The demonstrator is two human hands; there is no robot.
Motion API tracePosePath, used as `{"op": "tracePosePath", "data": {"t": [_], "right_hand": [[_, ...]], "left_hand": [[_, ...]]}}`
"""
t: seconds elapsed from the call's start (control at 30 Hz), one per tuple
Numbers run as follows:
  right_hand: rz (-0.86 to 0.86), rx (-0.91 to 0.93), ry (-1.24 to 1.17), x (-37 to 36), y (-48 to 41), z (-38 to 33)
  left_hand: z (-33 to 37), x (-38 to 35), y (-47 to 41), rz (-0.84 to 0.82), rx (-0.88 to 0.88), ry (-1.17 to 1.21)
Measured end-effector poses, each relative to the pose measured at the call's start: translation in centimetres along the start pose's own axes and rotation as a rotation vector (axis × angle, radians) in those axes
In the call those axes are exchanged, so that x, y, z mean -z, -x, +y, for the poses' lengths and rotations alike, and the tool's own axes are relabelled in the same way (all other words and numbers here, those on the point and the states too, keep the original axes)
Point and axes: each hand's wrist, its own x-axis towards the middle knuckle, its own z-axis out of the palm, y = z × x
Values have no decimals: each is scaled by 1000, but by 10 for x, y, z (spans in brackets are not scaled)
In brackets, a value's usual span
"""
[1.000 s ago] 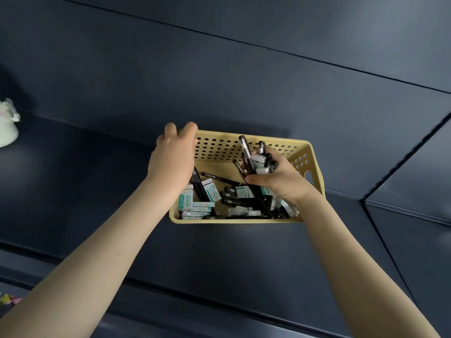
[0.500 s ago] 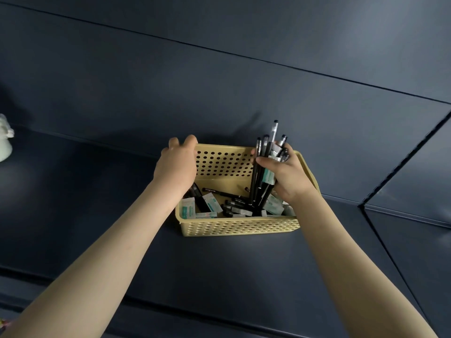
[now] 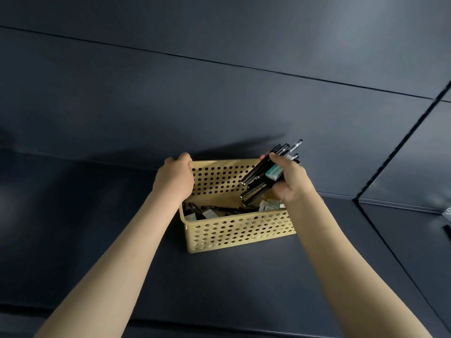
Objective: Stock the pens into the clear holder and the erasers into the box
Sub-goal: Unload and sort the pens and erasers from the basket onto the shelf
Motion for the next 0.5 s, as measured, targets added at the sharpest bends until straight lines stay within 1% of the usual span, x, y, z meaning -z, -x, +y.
{"op": "tracePosePath", "data": {"t": [0.1, 0.17, 0.2, 0.23, 0.27, 0.3, 0.33, 0.37, 0.4, 0.47, 0.5], "right_hand": [[8, 7, -66, 2, 2, 0], [7, 22, -93, 2, 6, -4], [6, 33, -107, 3, 8, -8], [2, 48, -128, 4, 11, -12], [-7, 61, -157, 5, 14, -17], [-18, 73, -188, 7, 18, -22], [-31, 82, -215, 10, 22, -27], [-41, 91, -233, 15, 27, -32], [-50, 96, -246, 21, 33, -37], [-85, 96, -276, 36, 46, -47], [-100, 94, -288, 46, 53, -52]], "left_hand": [[-1, 0, -2, -5, 15, -5], [3, 4, 1, -23, 53, -64], [6, 7, 4, 6, 60, -128], [11, 12, 7, 71, 47, -192], [17, 15, 11, 158, 9, -223], [25, 19, 15, 247, -59, -201], [35, 22, 19, 298, -145, -127], [47, 24, 25, 300, -234, -11], [61, 26, 32, 256, -313, 127], [95, 25, 57, 78, -429, 370], [113, 20, 72, -4, -474, 449]]}}
